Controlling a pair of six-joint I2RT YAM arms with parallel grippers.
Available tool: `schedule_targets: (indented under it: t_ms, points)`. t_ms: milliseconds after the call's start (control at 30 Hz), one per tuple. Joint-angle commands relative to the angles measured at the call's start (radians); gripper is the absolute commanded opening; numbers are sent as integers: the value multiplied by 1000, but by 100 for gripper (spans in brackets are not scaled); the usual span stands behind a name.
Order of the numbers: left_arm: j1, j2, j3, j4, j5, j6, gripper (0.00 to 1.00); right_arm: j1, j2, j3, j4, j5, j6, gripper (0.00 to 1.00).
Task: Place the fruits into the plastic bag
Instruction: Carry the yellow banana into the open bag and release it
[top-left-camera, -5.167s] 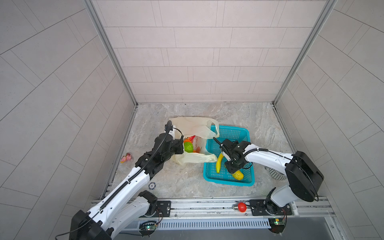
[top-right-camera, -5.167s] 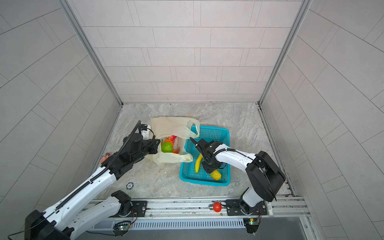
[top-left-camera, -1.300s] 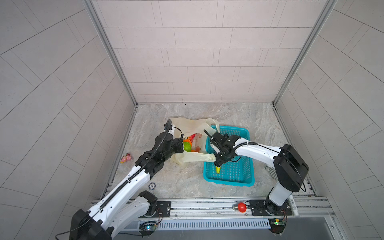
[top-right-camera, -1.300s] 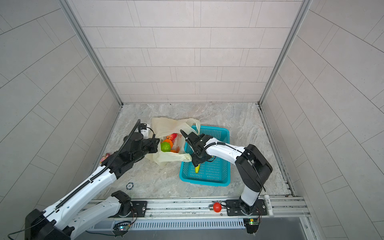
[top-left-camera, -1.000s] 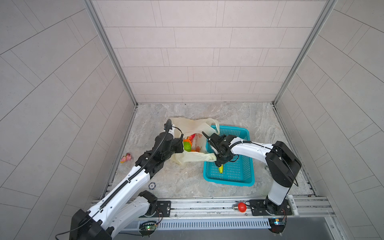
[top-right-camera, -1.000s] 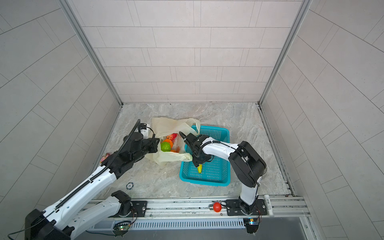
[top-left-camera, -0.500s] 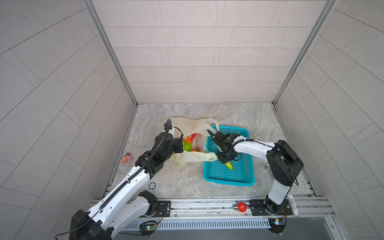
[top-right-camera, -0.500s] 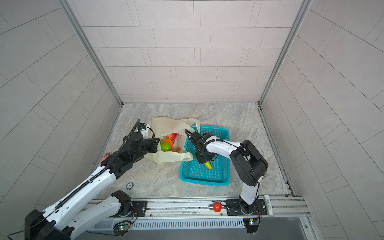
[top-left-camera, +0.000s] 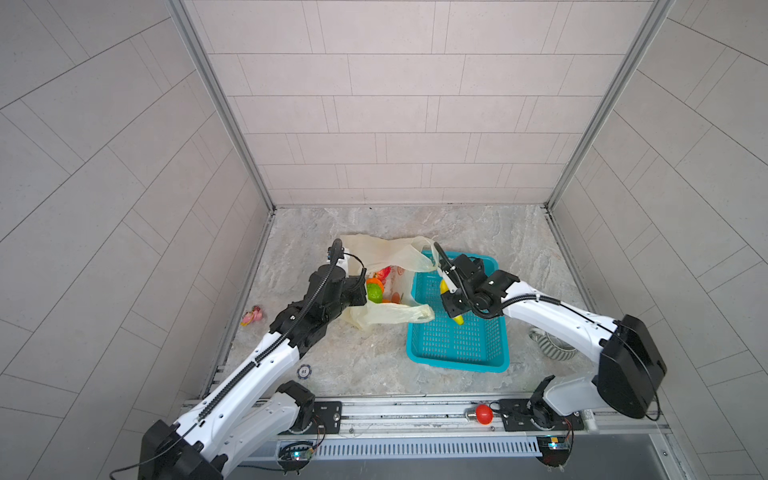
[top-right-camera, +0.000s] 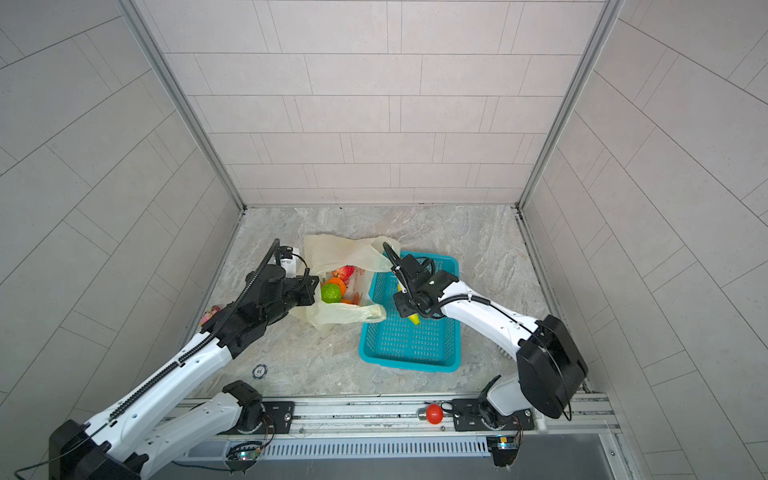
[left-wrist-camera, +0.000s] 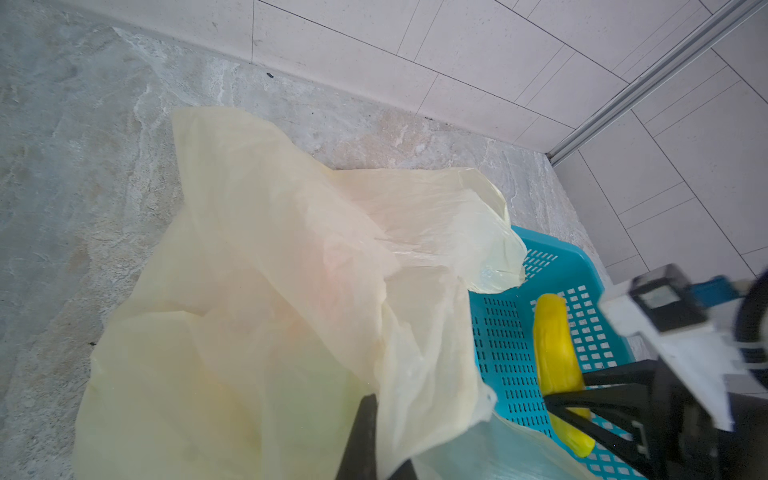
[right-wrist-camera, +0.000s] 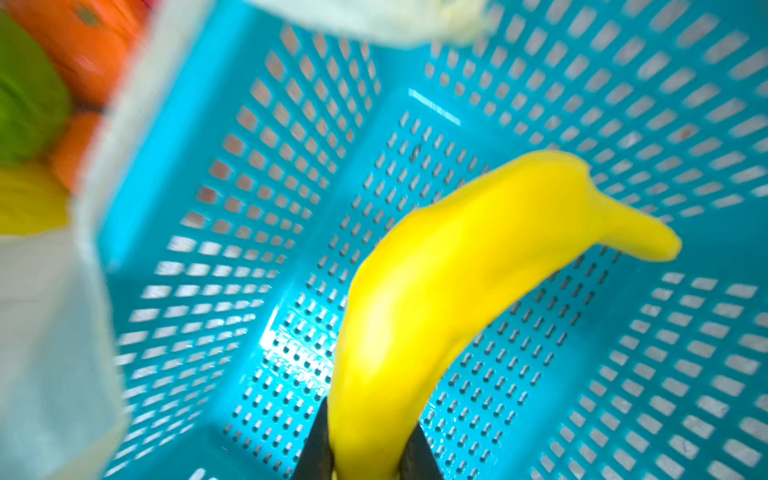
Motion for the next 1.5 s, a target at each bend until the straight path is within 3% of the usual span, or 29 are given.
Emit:
schedule_targets:
  t_ms: [0, 200, 633, 967, 1233, 1467]
  points:
    - [-5, -10, 12, 0, 4, 9, 0, 5, -86, -1, 116, -43, -34, 2]
    - [-5, -4, 12, 7, 15, 8, 0, 80, -136, 2, 301, -155, -49, 3]
    - [-6, 4, 23, 11, 30, 13, 0, 250, 148, 141, 283, -310, -170, 5]
    - [-11, -1, 16, 20, 69, 32, 0, 167, 291, 230, 335, -362, -88, 8]
    - [-12, -10, -6, 26, 78, 25, 0, 74, 461, 396, 373, -351, 1, 10]
    - [-11, 1, -7, 38, 79, 23, 0, 58, 632, 547, 369, -388, 65, 15]
